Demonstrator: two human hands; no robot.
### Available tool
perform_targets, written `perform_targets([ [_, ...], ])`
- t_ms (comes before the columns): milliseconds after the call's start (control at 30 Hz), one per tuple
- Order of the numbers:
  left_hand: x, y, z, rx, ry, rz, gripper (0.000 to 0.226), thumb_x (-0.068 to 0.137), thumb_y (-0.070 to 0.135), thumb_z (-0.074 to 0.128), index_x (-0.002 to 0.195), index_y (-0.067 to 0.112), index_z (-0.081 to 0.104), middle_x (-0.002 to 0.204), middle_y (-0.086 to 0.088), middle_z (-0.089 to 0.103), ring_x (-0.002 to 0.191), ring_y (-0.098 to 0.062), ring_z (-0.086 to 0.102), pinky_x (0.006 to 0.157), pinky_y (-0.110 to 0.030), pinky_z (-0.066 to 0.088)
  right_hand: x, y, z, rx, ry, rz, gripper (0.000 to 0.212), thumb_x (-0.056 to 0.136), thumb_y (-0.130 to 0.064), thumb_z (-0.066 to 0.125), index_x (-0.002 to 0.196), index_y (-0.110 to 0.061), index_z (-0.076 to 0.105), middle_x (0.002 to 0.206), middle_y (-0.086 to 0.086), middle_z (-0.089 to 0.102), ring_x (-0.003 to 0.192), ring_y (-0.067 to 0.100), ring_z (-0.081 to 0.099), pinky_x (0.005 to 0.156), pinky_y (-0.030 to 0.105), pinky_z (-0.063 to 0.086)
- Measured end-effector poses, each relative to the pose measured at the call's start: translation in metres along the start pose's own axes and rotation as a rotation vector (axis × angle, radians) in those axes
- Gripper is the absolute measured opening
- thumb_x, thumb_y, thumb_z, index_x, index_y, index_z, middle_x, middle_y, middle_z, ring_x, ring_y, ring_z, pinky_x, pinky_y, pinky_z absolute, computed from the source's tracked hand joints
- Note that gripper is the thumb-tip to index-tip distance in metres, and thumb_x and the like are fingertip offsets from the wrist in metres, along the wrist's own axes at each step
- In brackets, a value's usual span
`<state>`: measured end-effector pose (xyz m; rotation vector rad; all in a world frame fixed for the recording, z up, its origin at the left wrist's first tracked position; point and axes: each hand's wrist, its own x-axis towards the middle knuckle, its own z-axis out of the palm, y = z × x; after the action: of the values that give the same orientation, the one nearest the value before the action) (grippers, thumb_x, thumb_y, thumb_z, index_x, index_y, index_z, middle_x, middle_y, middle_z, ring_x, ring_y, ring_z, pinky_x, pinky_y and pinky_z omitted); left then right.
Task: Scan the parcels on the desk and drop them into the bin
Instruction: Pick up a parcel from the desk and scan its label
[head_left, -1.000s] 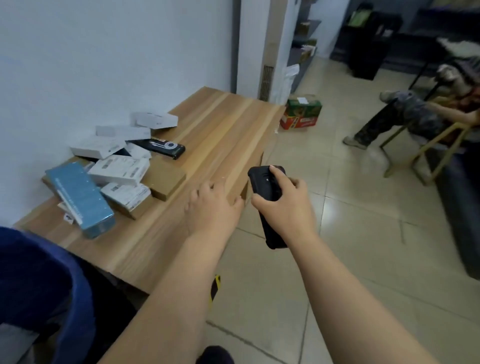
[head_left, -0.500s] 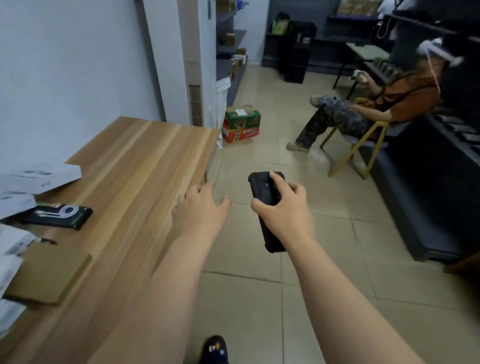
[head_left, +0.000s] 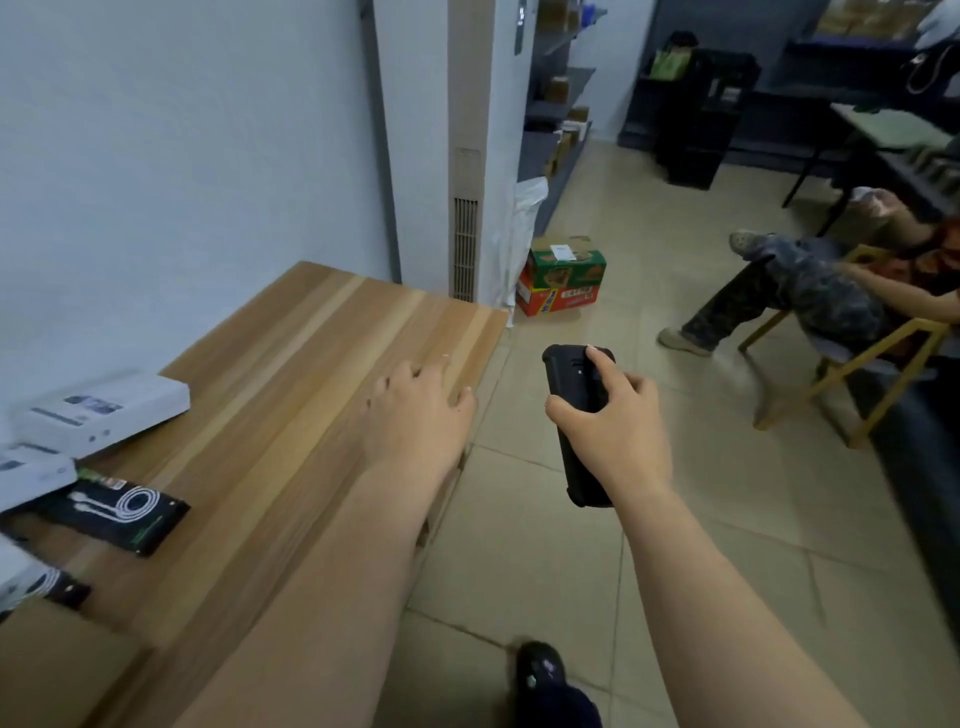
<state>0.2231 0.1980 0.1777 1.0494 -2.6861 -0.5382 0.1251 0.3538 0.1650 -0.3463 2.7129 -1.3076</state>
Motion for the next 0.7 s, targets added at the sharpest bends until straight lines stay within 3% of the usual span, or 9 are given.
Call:
perform_targets([
  [267, 0.112, -0.011, 0.005, -0.020, 0.153, -0.270, 0.052, 0.097, 0.045, 0.045, 0.146, 0.028, 0.044, 0.139, -0.005, 0.050, 0.124, -0.028, 0.046, 0.097, -0.039, 0.040, 0.143, -0.061, 0.068, 0.014, -0.250, -0.231, 0.072, 0.078, -0.046, 0.067, 0.144, -0.052, 0.038, 0.135, -0.005, 0.038, 0.109, 0.022, 0.058, 0.091, 0.043, 0.053],
  [500, 0.149, -0.057, -0.010, -0.032, 0.248, -0.573, 0.047, 0.097, 0.043, 0.043, 0.142, 0.030, 0.047, 0.141, -0.001, 0.046, 0.127, -0.027, 0.042, 0.101, -0.040, 0.039, 0.196, -0.124, 0.147, -0.059, -0.493, -0.412, 0.071, 0.082, -0.048, 0.065, 0.147, -0.052, 0.034, 0.142, -0.006, 0.035, 0.101, 0.016, 0.051, 0.079, 0.034, 0.045],
  [700, 0.173, -0.130, -0.028, 0.025, 0.307, -0.781, 0.053, 0.095, 0.044, 0.043, 0.146, 0.030, 0.042, 0.143, -0.002, 0.044, 0.126, -0.027, 0.041, 0.102, -0.039, 0.035, 0.198, -0.179, 0.240, -0.054, -0.724, -0.524, 0.073, 0.084, -0.048, 0.066, 0.149, -0.049, 0.033, 0.142, -0.003, 0.037, 0.104, 0.017, 0.049, 0.080, 0.032, 0.041],
])
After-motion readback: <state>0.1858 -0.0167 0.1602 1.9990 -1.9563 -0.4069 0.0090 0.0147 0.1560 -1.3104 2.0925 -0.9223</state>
